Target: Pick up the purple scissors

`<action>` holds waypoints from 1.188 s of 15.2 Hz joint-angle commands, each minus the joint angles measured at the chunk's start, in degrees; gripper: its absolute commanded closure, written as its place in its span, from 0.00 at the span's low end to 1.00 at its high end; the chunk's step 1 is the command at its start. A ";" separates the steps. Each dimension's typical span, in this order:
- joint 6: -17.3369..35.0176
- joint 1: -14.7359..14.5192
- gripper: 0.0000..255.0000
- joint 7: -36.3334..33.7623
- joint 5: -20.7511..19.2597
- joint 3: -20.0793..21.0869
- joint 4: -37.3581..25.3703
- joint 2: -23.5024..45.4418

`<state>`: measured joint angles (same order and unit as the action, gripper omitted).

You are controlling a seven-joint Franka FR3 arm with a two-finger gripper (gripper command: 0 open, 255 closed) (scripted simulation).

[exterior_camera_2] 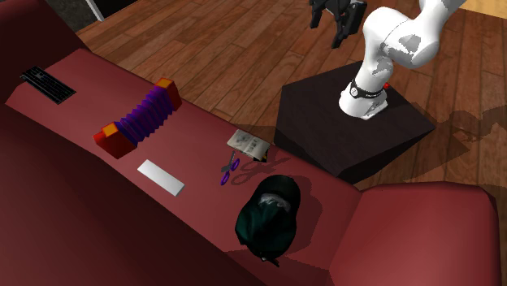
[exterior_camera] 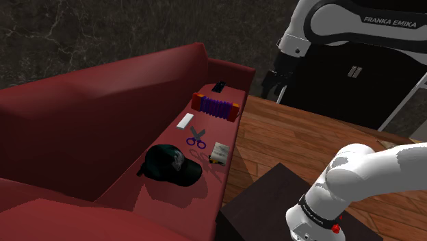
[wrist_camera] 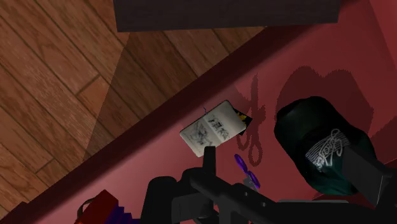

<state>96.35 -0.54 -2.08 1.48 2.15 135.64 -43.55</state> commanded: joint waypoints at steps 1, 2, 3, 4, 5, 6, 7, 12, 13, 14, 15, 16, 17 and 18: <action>0.00 0.00 0.00 0.00 0.00 0.00 0.00 0.00; 2.01 -0.18 0.00 1.07 -0.22 -0.32 1.00 1.02; 4.02 -0.35 0.00 2.14 -0.44 -0.64 1.93 2.13; 6.04 -0.54 0.00 3.19 -0.66 -0.97 2.77 3.33; 8.07 -0.71 0.00 4.24 -0.85 -1.29 3.52 4.61; 10.10 -0.89 0.00 5.28 -1.05 -1.61 4.20 5.98; 12.13 -1.05 0.00 6.32 -1.22 -1.90 4.78 7.44; 22.17 -1.91 0.00 11.48 -1.87 -3.32 6.43 15.89; 24.12 -2.10 0.00 12.50 -1.95 -3.58 6.49 17.79; 26.04 -2.28 0.00 13.53 -2.01 -3.83 6.47 19.75; 27.94 -2.46 0.00 14.56 -2.04 -4.06 6.36 21.76; 29.79 -2.65 0.00 15.59 -2.05 -4.29 6.17 23.83; 31.61 -2.82 0.00 16.63 -2.03 -4.49 5.89 25.94; 33.37 -3.01 0.00 17.67 -1.98 -4.68 5.53 28.08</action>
<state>127.57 -3.37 14.40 -0.52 -2.29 141.49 -17.86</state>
